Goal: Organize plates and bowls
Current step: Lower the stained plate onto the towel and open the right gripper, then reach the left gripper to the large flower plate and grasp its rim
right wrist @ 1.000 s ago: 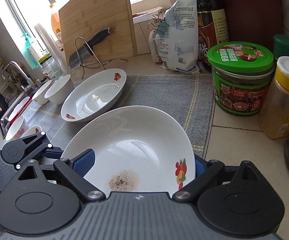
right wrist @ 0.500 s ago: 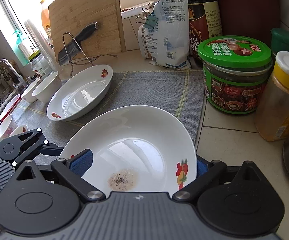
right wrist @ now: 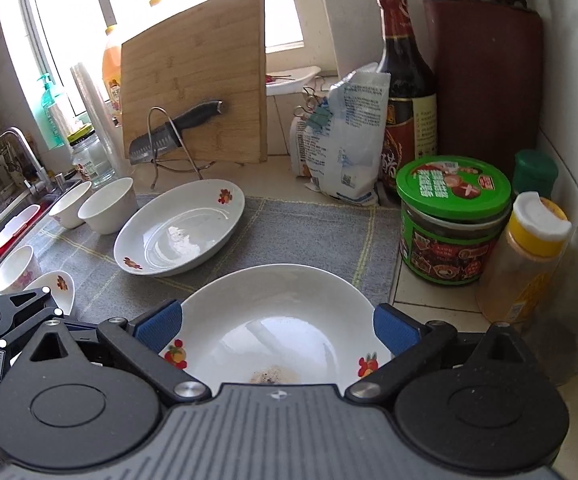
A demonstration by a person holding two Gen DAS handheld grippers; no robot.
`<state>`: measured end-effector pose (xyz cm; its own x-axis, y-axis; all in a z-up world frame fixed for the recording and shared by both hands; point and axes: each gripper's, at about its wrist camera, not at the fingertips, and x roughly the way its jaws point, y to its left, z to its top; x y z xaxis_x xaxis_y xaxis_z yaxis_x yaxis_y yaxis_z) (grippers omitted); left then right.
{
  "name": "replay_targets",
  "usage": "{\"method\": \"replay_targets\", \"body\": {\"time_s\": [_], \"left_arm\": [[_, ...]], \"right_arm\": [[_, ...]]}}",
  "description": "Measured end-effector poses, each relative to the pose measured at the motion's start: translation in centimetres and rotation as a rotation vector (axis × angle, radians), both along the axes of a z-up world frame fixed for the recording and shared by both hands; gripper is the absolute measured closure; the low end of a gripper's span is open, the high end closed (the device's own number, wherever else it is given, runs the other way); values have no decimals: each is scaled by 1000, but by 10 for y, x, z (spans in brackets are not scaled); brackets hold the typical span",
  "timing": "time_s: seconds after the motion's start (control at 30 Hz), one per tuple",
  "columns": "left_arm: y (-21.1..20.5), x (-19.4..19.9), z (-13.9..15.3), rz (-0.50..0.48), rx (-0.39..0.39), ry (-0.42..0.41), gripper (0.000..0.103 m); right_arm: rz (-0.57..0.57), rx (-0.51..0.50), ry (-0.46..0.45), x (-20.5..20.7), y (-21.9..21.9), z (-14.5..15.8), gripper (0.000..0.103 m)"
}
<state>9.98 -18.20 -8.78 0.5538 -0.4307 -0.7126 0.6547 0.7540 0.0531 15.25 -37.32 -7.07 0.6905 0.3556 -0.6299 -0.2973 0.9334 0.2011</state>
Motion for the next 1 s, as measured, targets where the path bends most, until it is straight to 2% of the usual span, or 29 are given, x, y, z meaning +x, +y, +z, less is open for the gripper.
{"method": "replay_targets", "body": {"time_s": [0.2,0.4,0.53,0.7,1.0], "left_arm": [[42,-24,14,152,-19,-15,2],[105,-54,21,278,-25,-23,2],[139,-61,18,349,41,8,2],[186,-71,21,376,9,12,2],[238,-79,22,385,-19,6,2]], "right_arm": [[85,-31,-37,-25,49,12,0],[109,-65,-28,-55,107,5,0],[115,-100,-3,-76,152,-9,0],[100,-94,70,-90,194,-33,0],[143,-189,83,-112,256,-57,0]]}}
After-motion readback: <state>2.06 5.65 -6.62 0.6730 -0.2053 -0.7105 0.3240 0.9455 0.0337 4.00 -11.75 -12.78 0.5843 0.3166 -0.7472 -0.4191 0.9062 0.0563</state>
